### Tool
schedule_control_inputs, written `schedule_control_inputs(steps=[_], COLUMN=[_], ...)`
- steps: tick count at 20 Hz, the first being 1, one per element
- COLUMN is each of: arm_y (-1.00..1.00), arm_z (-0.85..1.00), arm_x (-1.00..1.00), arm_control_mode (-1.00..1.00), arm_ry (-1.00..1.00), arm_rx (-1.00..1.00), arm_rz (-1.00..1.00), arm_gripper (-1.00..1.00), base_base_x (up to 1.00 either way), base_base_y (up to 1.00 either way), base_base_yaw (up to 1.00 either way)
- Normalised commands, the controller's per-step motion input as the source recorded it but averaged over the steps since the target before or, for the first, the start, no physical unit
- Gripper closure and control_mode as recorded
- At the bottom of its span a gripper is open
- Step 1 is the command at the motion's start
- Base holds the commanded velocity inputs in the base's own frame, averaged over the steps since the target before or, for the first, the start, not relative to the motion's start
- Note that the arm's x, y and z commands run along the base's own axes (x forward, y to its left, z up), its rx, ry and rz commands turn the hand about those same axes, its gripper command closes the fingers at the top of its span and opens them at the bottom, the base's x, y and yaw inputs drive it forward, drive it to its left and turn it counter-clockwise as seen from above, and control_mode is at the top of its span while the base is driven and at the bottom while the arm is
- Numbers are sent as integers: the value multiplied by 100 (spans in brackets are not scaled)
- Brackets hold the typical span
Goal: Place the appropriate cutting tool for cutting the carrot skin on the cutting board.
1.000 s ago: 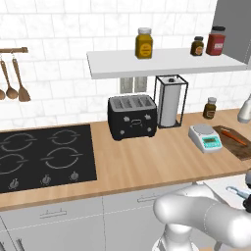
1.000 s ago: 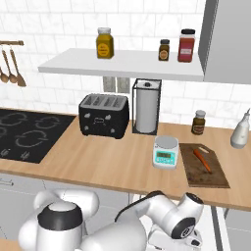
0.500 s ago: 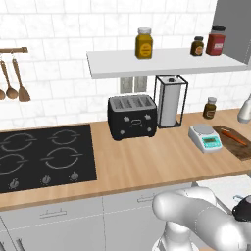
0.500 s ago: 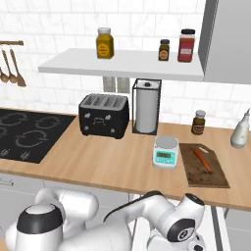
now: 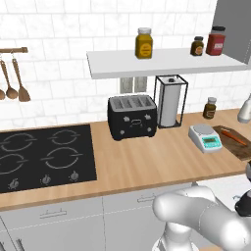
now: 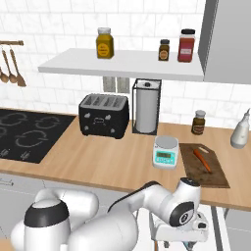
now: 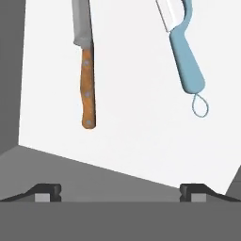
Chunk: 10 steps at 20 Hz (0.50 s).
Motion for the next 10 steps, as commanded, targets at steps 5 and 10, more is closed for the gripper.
schedule_control_inputs(steps=[5, 10], arm_y=[-29, -5], arm_z=[-14, -17], arm_x=[25, 33], arm_control_mode=[-100, -100], arm_ry=[-19, -4], arm_rx=[0, 0], arm_rz=[16, 8], arm_gripper=[-100, -100], base_base_x=[0, 0], base_base_y=[0, 0], base_base_yaw=[0, 0])
